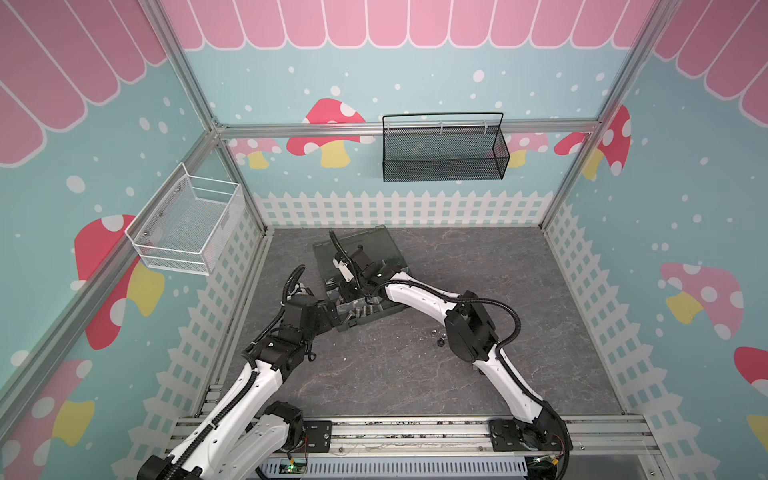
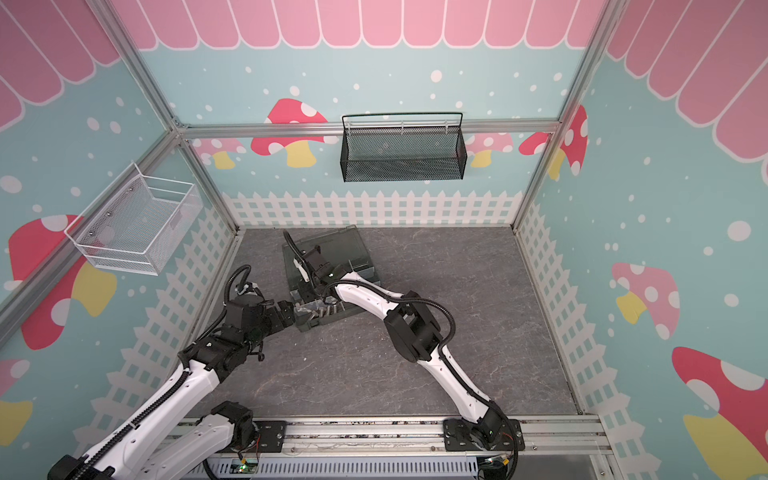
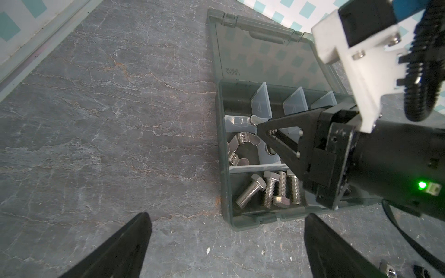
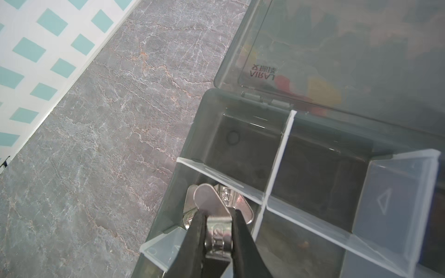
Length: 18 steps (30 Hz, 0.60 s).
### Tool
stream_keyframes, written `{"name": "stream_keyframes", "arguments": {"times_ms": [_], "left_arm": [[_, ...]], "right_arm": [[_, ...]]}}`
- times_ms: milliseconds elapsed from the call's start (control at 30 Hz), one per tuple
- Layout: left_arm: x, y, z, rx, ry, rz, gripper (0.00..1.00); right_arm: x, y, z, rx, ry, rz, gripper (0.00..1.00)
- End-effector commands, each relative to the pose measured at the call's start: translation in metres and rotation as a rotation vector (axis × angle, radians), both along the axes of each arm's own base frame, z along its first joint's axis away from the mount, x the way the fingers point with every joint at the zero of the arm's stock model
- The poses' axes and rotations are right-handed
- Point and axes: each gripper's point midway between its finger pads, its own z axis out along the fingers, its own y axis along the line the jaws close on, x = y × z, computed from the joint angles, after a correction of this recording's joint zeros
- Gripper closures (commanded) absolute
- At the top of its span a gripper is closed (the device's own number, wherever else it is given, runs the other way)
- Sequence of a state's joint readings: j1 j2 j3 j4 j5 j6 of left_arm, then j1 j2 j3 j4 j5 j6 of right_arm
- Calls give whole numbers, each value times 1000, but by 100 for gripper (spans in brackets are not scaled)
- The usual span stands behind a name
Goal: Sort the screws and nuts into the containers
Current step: 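Carry the wing nut with the right gripper over the organizer, then open the right gripper to drop the wing nut in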
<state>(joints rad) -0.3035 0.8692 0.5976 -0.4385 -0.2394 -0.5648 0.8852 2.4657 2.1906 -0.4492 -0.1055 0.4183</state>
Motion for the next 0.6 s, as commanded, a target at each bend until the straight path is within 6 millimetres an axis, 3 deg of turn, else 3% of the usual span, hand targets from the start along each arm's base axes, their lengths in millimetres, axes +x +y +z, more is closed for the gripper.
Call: {"name": "stream_keyframes", "arguments": {"times_ms": [0,133,333,567], "left_arm": [[-2,7,2,10,-3,34,0],[-2,8,5,8,-12,39,0],[-7,14,12,14,-44,60,2],[-13,19,22,-7,-91,87,5]], "right_arm": [[-3,6,1,-6,-14,24,71],[0,8,14,7,-31,21,61],[4,3,47,30,-72,-11,58],[1,-34,74,-11,-93,-108,55]]}}
